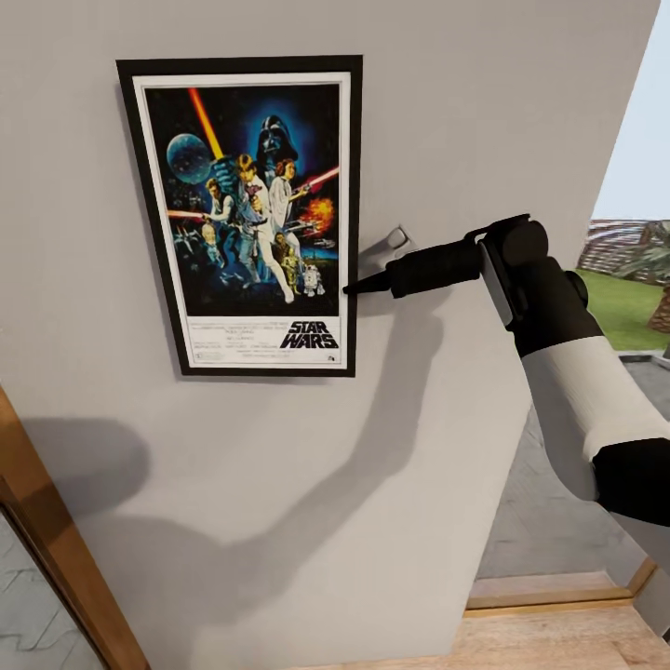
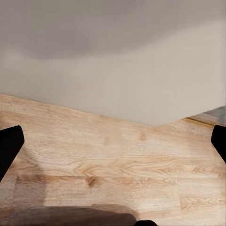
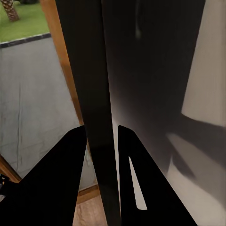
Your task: Pick up the poster from the kitchen countertop and hang it on one of the wall nails in the kitchen.
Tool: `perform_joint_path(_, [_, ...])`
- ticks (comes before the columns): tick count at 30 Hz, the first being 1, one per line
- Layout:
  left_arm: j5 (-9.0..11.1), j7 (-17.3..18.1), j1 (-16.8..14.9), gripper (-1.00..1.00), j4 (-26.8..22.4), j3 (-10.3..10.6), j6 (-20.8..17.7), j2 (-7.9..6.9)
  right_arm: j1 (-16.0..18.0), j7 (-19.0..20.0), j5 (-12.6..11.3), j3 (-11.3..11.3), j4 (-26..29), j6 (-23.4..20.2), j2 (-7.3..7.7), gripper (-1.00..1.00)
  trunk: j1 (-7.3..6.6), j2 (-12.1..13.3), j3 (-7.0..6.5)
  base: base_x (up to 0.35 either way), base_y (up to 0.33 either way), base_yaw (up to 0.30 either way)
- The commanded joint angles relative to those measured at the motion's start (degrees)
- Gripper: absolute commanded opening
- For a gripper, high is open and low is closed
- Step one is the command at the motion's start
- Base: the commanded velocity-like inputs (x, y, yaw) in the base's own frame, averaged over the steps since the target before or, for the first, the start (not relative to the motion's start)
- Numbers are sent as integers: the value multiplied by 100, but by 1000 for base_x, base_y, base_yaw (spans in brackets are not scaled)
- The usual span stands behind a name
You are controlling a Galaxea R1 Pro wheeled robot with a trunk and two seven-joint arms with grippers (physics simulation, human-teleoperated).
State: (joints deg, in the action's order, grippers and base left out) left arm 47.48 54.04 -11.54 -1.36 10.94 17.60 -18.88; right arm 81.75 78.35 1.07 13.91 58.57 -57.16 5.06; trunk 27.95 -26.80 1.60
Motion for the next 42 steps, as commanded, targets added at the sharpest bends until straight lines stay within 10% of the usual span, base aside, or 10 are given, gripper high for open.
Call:
perform_joint_path(1, [39,10,-6,100,4,48,33,-1,8,31,7,6,-2,-58,4,-100,3,-12,13,0,0,0])
perform_joint_path(12, [60,37,38,100,-13,31,24,9,-169,31,-569,328,5,456,132,-100,3,-12,13,0,0,0])
perform_joint_path(29, [60,37,38,100,-13,31,24,-7,-191,29,-568,329,5,468,144,-100,3,-12,13,0,0,0])
perform_joint_path(30, [60,37,38,100,-13,31,24,-11,-199,28,-566,330,5,469,147,100,3,-12,13,0,0,0])
perform_joint_path(34, [60,37,38,100,-13,31,24,-18,-210,26,-496,204,5,292,152,100,3,-12,13,0,0,0])
perform_joint_path(35, [60,37,38,100,-13,31,24,-18,-210,27,-2,-37,5,-49,152,100,3,-12,13,0,0,0])
perform_joint_path(42, [60,37,38,100,-13,31,24,-19,-212,25,-2,-38,5,-49,153,100,3,-12,13,-128,0,0])
